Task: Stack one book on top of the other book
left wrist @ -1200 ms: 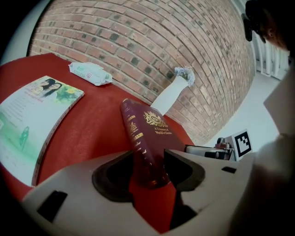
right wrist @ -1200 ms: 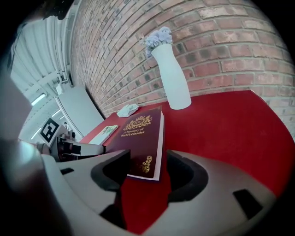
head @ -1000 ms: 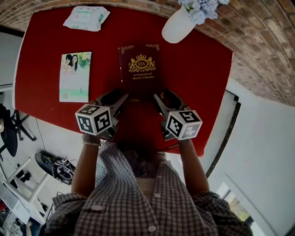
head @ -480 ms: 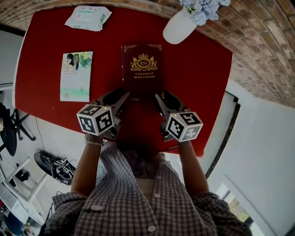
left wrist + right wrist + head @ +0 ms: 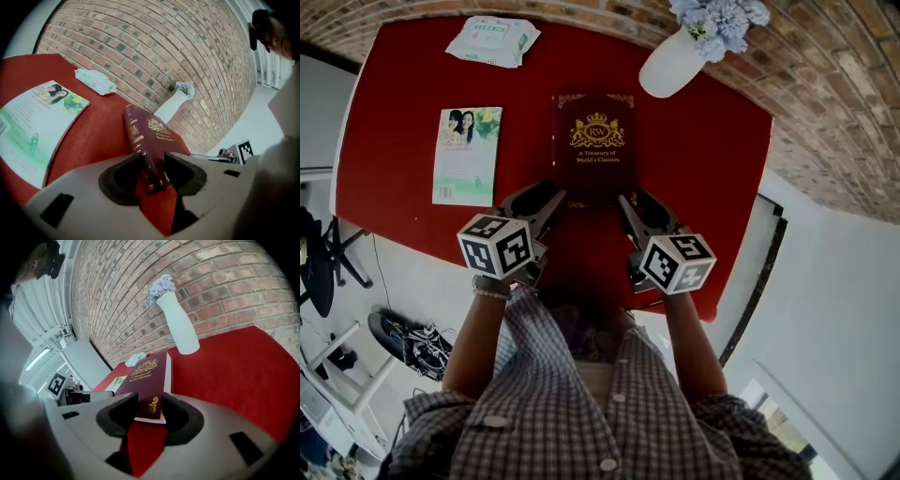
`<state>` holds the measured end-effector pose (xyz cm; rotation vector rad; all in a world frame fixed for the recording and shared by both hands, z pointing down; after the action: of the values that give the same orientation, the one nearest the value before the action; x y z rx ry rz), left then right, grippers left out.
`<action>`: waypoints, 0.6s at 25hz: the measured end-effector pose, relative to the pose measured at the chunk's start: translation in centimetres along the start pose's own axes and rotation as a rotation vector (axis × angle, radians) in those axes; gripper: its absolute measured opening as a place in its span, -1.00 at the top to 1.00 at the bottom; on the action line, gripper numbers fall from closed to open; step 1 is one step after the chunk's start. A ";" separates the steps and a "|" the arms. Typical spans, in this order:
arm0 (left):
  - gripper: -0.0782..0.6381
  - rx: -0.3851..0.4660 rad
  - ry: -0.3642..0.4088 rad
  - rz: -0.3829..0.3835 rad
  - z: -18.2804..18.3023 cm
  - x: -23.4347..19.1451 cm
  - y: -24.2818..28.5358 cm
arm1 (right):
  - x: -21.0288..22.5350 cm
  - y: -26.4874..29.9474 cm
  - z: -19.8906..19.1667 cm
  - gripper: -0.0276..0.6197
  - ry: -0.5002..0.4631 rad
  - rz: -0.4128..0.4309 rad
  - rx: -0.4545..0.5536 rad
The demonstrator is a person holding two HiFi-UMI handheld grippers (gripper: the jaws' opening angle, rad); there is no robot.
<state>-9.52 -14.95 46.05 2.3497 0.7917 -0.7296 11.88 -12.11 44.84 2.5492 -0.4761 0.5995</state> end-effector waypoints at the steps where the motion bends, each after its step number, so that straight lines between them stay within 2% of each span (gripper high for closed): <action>1: 0.32 0.003 0.001 0.001 0.1 -0.1 -0.2 | -0.2 0.1 0.0 0.40 -0.003 0.003 0.002; 15: 0.32 0.058 0.047 0.052 3.4 -3.1 -5.9 | -6.7 2.8 -0.8 0.40 -0.015 0.066 0.003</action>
<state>-16.59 -14.30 43.75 2.4381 0.7356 -0.6860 4.82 -12.51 43.22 2.5505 -0.5666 0.6053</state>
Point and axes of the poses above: the fingertips, and each gripper's own axes: y forward along the fingers, x to its right, z out of its top, the point moved 7 cm from there along -y, backward along the fingers, and after that the axes turned 13 degrees about x, right-handed, at the moved point
